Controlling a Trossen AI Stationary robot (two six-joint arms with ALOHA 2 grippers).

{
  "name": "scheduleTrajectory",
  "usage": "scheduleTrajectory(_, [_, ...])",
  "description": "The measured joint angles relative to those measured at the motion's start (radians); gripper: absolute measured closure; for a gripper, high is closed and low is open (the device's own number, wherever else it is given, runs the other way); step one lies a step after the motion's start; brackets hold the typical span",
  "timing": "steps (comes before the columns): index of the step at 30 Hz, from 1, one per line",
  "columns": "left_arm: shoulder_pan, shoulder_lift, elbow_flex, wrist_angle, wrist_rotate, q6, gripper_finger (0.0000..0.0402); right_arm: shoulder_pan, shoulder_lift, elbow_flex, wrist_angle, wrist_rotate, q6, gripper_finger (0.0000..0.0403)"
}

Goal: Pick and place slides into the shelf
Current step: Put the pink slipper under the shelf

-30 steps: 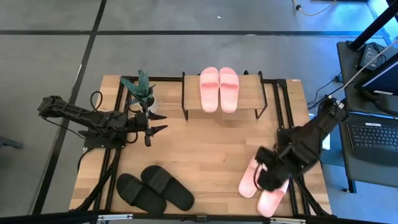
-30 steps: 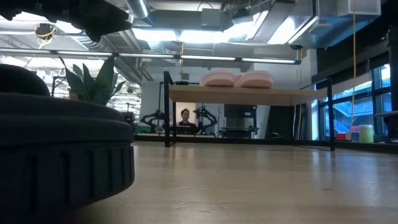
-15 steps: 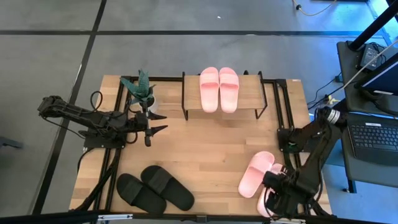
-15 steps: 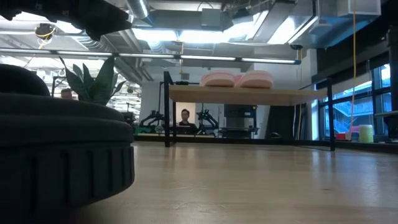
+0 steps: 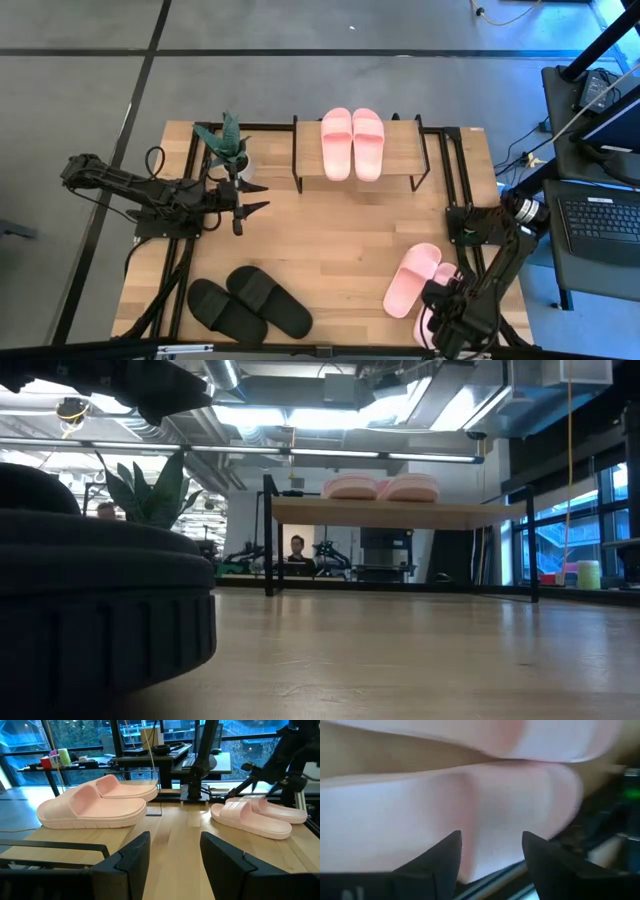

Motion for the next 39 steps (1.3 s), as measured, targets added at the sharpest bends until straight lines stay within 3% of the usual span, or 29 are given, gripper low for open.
scheduleTrajectory(8, [0.000, 0.000, 0.000, -0.002, 0.000, -0.001, 0.0235, 0.000, 0.031, 0.000, -0.054, 0.000, -0.002, 0.0192])
scheduleTrajectory(24, [0.000, 0.000, 0.000, -0.003, 0.000, -0.001, 0.0235, 0.000, 0.031, -0.002, 0.050, 0.034, -0.024, 0.0192])
scheduleTrajectory(39, [0.000, 0.000, 0.000, -0.003, 0.000, -0.002, 0.0235, 0.000, 0.031, -0.130, 0.103, 0.004, 0.026, 0.0192])
